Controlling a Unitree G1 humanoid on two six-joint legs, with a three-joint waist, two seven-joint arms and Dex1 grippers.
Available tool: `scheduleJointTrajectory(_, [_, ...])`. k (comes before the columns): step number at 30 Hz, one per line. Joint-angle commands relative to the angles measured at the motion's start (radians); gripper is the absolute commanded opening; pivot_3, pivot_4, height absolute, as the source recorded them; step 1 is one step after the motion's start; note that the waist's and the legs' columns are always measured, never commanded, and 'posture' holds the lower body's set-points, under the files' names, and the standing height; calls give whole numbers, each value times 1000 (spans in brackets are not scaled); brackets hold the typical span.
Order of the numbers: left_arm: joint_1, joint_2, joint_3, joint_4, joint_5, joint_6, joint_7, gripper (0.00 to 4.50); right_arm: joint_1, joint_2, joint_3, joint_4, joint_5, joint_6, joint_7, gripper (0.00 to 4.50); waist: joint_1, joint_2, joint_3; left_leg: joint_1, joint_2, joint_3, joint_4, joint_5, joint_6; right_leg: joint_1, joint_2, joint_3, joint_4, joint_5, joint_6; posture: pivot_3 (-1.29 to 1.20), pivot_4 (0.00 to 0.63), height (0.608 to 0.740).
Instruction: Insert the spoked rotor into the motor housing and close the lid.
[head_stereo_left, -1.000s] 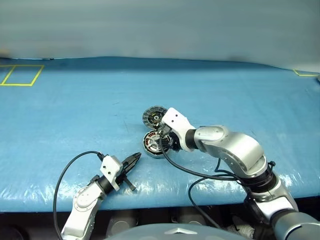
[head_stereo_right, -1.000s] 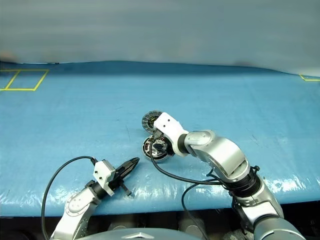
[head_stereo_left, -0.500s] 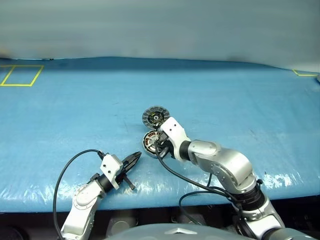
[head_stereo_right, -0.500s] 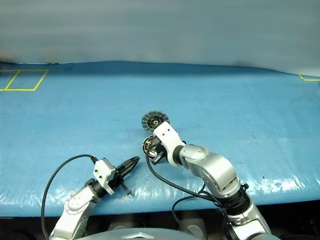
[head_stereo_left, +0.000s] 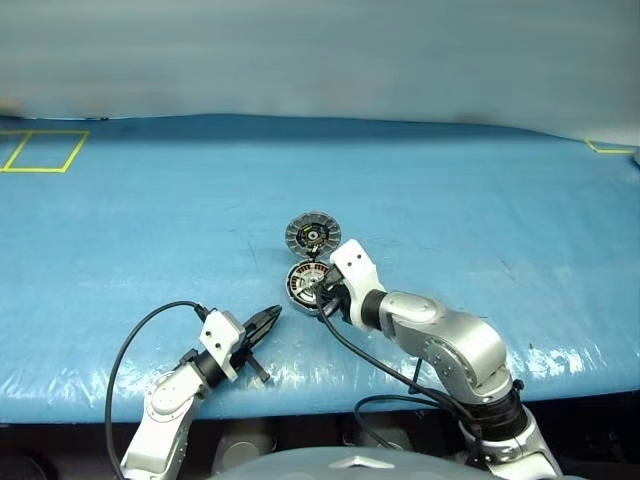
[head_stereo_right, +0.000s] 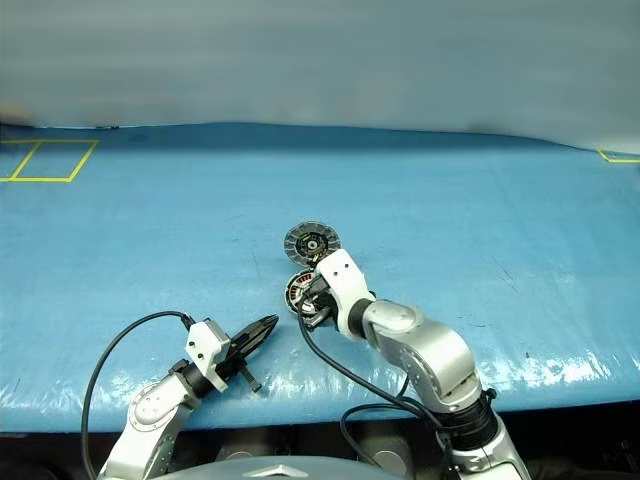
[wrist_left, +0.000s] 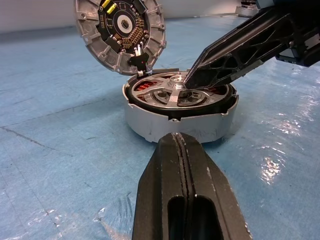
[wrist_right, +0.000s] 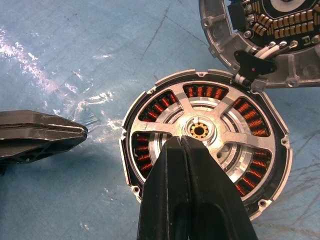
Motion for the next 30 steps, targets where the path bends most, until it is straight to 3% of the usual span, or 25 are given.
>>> scheduleJointTrajectory(1, [-3,6,12,-32,-11,-8,-1,0,17,10,-33,-58,11,-2,-9,30,-1,0,0,0,0,0,0,0,0,0,0,0,0,0,0,0,150,740])
scheduleJointTrajectory(30, [-24,10,11,-18,-10,-8,-13,0,81,21,32,84,-51,-159,-1,30,-2,0,0,2,0,0,0,0,0,0,0,0,0,0,0,0,150,740])
